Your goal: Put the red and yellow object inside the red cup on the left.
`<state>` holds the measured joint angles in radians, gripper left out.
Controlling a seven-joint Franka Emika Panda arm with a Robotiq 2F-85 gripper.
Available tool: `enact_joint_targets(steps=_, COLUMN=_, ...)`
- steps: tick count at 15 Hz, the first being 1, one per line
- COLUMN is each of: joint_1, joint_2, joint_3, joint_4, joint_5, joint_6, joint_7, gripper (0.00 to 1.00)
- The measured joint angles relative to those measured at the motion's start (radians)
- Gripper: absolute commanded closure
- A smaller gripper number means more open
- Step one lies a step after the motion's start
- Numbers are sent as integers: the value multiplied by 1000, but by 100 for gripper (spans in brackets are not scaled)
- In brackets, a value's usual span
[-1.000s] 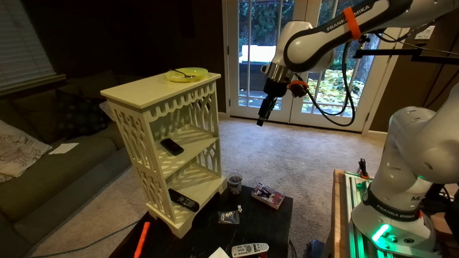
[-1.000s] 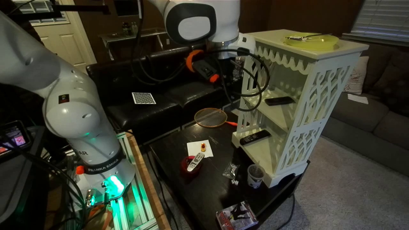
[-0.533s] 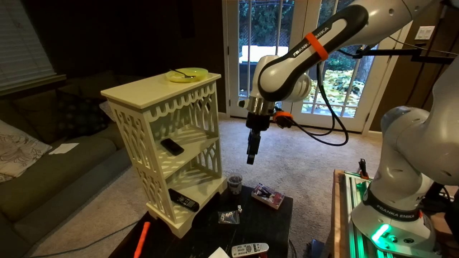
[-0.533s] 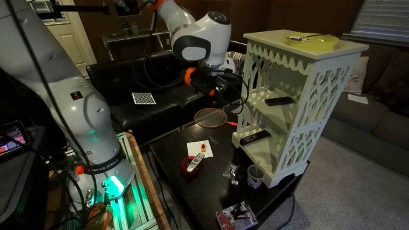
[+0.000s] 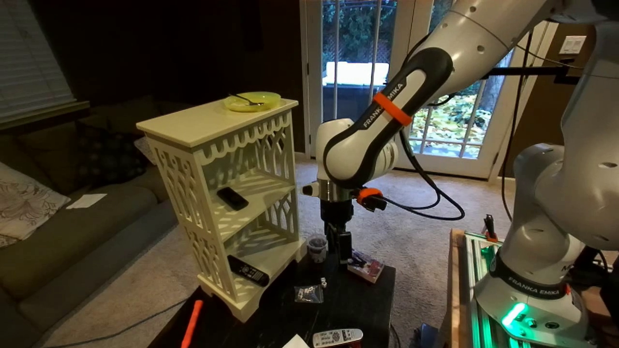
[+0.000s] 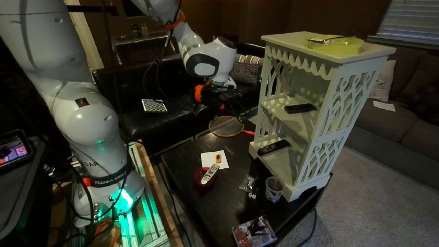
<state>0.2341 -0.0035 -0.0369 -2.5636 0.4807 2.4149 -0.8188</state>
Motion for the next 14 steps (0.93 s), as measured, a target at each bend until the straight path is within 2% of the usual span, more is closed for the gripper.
enact_joint_targets(steps=3, joint_1=-26, joint_2=-9, joint_3=9, joint_4=-2, joint_5=0, joint_6=32, joint_7=16, gripper=0)
enact_joint_targets(steps=6, joint_1=-37, joint_2=31, joint_3=75, joint_4=-21, joint_5=0, joint_6=221, joint_7=31, gripper=0)
enact_joint_targets(steps=10, joint_1=-40, joint_2=251, joint_3=201, joint_4=-9, joint_5=-10, joint_6=483, joint_7=34, gripper=0)
enact_joint_targets(steps=12, joint_1=-34, joint_2=379, joint_3=221, joint_4=18, joint_5=-127, joint_6=597, joint_7=113, gripper=0)
enact_joint_targets(steps=14, joint_1=0, joint_2=508, joint_3=182, joint_4=75, joint_5=-292, joint_6=655, joint_7=228, gripper=0)
